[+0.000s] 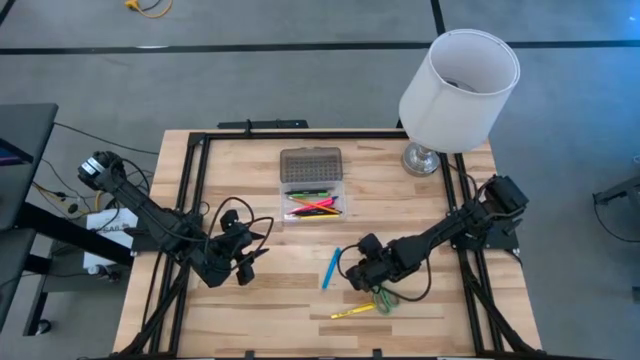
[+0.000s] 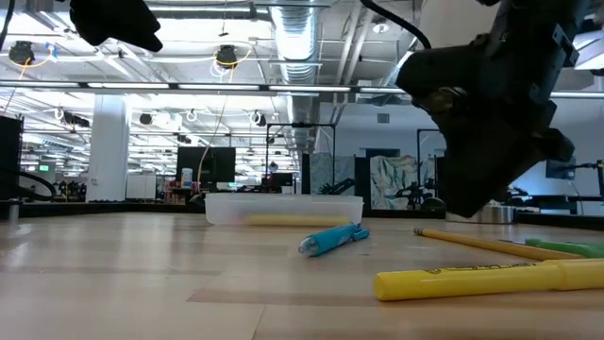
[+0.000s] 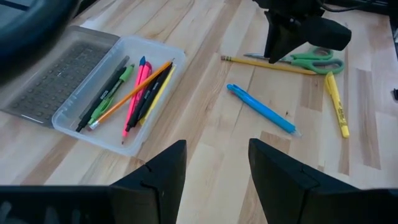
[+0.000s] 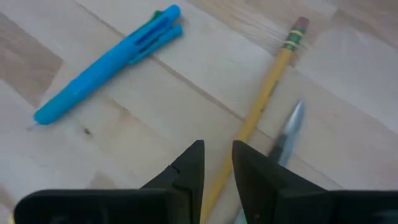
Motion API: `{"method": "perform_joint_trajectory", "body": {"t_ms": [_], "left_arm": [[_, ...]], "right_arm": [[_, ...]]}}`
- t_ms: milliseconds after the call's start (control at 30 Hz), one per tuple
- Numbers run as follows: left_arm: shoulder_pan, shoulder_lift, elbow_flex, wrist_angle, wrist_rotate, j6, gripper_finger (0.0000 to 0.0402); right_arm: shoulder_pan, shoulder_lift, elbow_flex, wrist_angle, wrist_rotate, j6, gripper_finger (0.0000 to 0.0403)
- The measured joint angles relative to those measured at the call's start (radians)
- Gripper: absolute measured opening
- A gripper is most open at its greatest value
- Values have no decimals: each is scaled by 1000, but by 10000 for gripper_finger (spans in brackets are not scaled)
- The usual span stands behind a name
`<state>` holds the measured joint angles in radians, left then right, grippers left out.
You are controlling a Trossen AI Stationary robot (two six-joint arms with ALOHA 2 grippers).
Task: Pick & place school supplies into a supply box
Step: Put the yellow pencil into the supply box
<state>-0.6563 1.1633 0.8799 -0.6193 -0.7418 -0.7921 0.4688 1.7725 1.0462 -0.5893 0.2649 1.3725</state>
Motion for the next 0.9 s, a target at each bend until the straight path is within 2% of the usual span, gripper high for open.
{"method": "perform_joint_trajectory", "body": {"t_ms": [333,900], "left_arm": [[0,0,0,0,0,0,169],[0,0,0,-4,-2,2,169]], "right_arm": [[-1,13,-2,-51,-9,17,78],[-26,75,1,-15,-102,14,77]]}}
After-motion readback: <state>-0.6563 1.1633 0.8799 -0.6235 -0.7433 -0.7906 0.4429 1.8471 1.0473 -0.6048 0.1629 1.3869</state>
